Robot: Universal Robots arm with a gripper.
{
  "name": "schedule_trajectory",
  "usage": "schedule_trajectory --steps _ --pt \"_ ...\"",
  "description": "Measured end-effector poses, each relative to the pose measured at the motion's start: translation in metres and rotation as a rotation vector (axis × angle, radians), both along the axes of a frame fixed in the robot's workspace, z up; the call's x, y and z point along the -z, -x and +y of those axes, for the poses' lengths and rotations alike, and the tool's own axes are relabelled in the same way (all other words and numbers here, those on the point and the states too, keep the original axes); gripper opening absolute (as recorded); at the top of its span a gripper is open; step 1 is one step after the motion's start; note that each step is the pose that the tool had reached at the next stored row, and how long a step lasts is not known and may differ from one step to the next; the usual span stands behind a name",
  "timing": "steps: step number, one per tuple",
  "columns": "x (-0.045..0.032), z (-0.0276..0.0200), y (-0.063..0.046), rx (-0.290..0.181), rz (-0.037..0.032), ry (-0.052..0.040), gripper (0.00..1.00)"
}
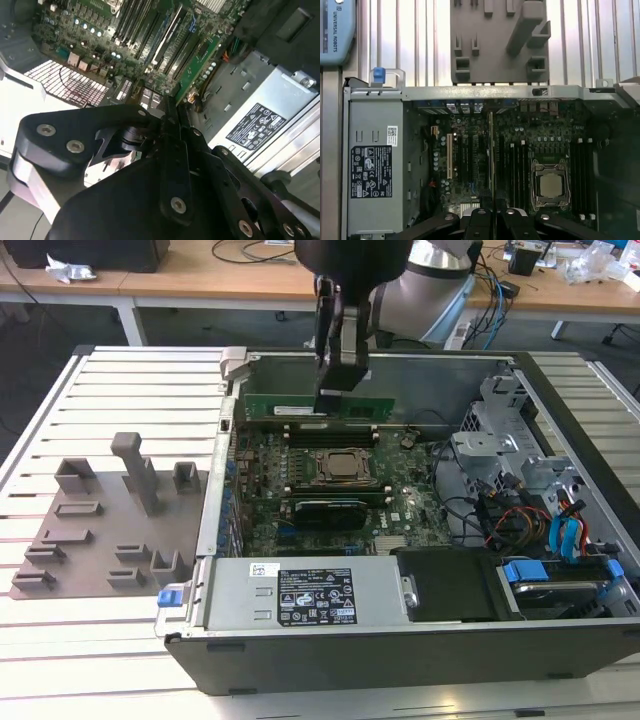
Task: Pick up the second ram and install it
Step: 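Pick up the second ram and move it above second insertion slot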
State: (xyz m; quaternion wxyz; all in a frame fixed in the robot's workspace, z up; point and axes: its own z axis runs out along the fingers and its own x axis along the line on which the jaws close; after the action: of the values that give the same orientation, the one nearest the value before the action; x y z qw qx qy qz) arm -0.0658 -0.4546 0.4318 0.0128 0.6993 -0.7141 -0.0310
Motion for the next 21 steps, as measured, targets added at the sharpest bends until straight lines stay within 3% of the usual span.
schedule_trajectory --steps 3,5,11,16,21 --pt "0.0007 0.005 -0.016 0.0 0.0015 0.0 0.13" --pt "0.0017 0.0113 -0.019 0.0 0.0016 -0.0001 0.13" --pt "0.0081 0.0197 -0.028 0.002 0.0057 -0.003 0.13" --pt "0.0264 0.0314 -0.043 0.003 0.0117 -0.0032 0.13" --pt "0.0445 0.0379 -0.051 0.003 0.0153 -0.0034 0.13"
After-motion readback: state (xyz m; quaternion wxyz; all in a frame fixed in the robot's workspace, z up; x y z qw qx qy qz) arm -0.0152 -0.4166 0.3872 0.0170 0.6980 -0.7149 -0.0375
